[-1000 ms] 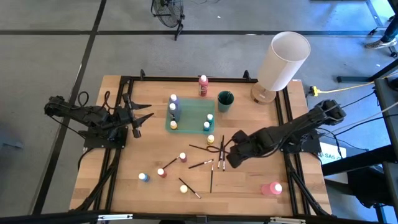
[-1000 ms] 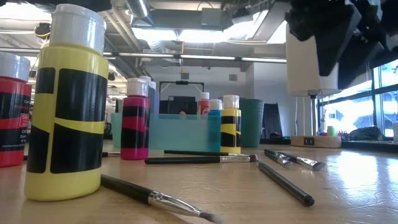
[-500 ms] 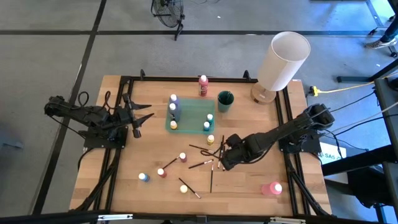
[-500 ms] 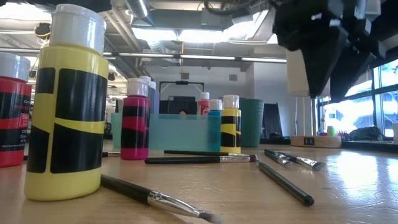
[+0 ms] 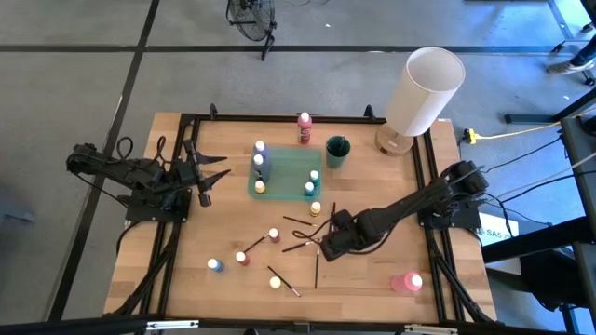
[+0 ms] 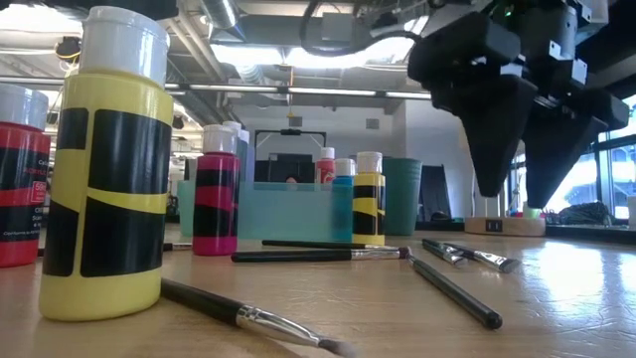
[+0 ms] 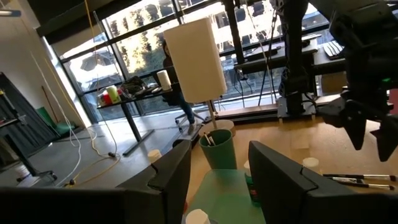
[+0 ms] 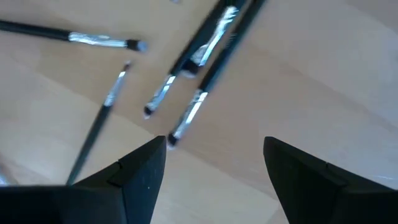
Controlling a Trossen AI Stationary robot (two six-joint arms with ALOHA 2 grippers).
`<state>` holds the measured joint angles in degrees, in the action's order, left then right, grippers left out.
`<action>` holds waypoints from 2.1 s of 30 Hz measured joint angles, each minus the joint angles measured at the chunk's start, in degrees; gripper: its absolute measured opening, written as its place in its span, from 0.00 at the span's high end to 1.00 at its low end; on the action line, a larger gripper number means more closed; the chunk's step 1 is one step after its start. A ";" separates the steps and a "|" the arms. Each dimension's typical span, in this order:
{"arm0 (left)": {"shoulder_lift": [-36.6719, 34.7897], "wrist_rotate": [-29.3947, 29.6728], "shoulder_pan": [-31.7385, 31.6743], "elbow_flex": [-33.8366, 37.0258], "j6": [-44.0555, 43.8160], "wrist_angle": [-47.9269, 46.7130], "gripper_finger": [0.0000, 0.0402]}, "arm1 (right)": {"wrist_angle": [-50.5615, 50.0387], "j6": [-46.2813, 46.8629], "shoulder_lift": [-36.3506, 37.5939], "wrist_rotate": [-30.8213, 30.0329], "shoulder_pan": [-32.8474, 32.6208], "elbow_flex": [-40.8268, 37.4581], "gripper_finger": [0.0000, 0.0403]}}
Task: Pick & Place Paint Supplies
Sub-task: Put the black paint brush into the dark green cup
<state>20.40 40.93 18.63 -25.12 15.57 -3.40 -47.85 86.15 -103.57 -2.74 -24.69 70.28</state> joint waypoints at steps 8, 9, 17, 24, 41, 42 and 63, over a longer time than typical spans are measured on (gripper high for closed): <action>0.02 -0.06 0.01 0.00 -1.79 -0.49 0.61 | 7.21 0.11 -2.57 -0.18 -0.60 0.02 0.32; 0.00 -0.04 0.02 0.00 -2.66 -0.60 0.61 | 7.43 0.59 -3.12 -0.12 -0.76 0.02 0.32; 0.00 -0.07 0.02 0.00 -3.87 -1.31 0.61 | 8.39 2.46 -5.68 -0.01 -1.66 0.02 0.32; 0.00 -0.07 0.02 0.00 -3.89 -1.31 0.61 | 7.50 2.58 -6.69 -0.03 -1.66 -0.02 0.32; 0.00 -0.06 0.01 0.00 -3.91 -1.66 0.61 | 2.13 8.02 -8.35 1.72 -1.51 0.20 0.32; 0.00 -0.07 0.02 0.00 -3.91 -1.68 0.61 | 1.46 8.60 -8.37 1.77 -1.49 0.17 0.33; 0.00 -0.07 0.02 0.00 -3.91 -1.64 0.61 | -0.18 9.64 -8.41 4.51 -1.11 0.02 0.54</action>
<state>20.40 40.86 18.65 -25.12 11.66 -5.04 -48.03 95.79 -111.98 1.77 -25.80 70.30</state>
